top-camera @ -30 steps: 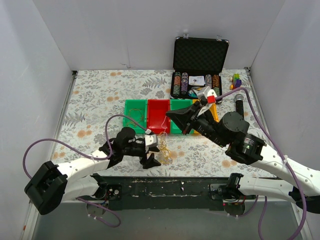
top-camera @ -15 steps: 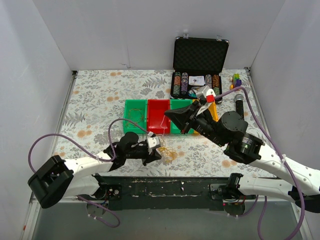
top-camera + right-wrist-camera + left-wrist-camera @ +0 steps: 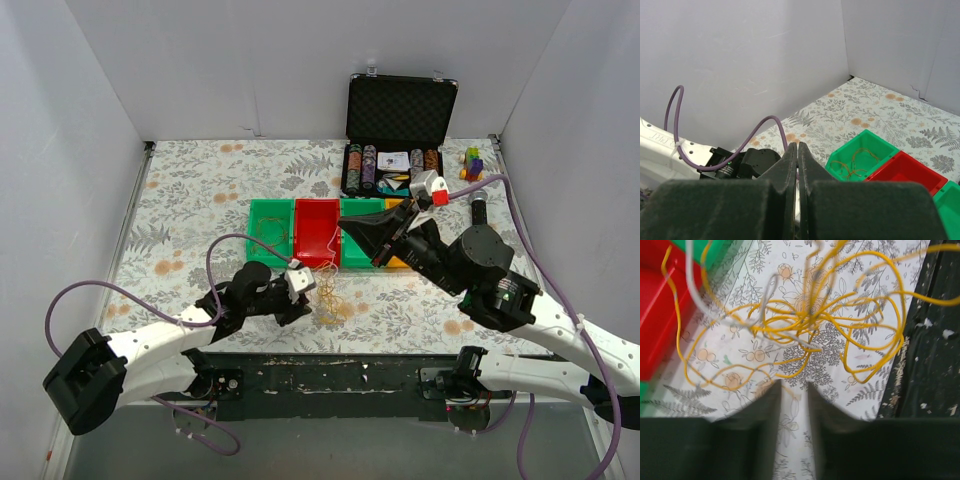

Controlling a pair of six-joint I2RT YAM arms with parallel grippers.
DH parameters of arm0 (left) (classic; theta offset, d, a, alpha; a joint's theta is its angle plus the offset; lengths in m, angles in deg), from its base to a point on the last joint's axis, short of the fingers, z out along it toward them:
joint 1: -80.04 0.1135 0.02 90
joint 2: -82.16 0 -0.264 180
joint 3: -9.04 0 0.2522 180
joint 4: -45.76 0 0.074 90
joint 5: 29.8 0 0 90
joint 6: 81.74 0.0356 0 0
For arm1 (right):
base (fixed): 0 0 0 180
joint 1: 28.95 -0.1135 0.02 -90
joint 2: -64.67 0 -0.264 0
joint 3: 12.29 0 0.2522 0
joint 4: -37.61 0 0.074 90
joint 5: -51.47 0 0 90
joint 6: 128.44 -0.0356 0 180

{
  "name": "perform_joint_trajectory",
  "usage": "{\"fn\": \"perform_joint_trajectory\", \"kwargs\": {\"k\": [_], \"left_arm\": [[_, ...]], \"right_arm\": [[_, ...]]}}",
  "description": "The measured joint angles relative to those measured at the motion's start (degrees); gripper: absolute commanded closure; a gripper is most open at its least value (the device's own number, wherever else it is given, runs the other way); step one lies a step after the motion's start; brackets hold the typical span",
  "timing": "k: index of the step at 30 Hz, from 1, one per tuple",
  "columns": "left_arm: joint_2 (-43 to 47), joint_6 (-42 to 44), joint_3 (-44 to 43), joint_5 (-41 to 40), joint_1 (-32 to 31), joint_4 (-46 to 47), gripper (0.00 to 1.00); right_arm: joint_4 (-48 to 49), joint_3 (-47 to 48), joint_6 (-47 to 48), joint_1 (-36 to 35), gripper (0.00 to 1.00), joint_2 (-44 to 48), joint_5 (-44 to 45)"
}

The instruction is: Untangle the cables

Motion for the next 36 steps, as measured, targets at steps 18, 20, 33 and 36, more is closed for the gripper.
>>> {"fn": "perform_joint_trajectory", "kwargs": {"k": [18,20,33,36], "left_arm": [[-0.13,-3.15,0.52,14.05,0.52,7.21,0.35],[-0.13,-3.3,1.07,16.39,0.52,8.81,0.36],[0.15,0.42,4.13,13.94,0.52,11.47,1.0],[0.61,0.85,4.11,12.11,0.52,11.74,1.0]], "right_arm": [[0.39,2.27,-0.52,0.0,0.99,-1.51,-0.74],[0.87,3.21,-0.9,0.0,0.99,-2.16,-0.76],[2.82,5.14,-2.89,0.0,0.99,-3.06,-2.89],[2.86,5.84,-3.1,0.0,0.99,-3.08,-3.13]]}}
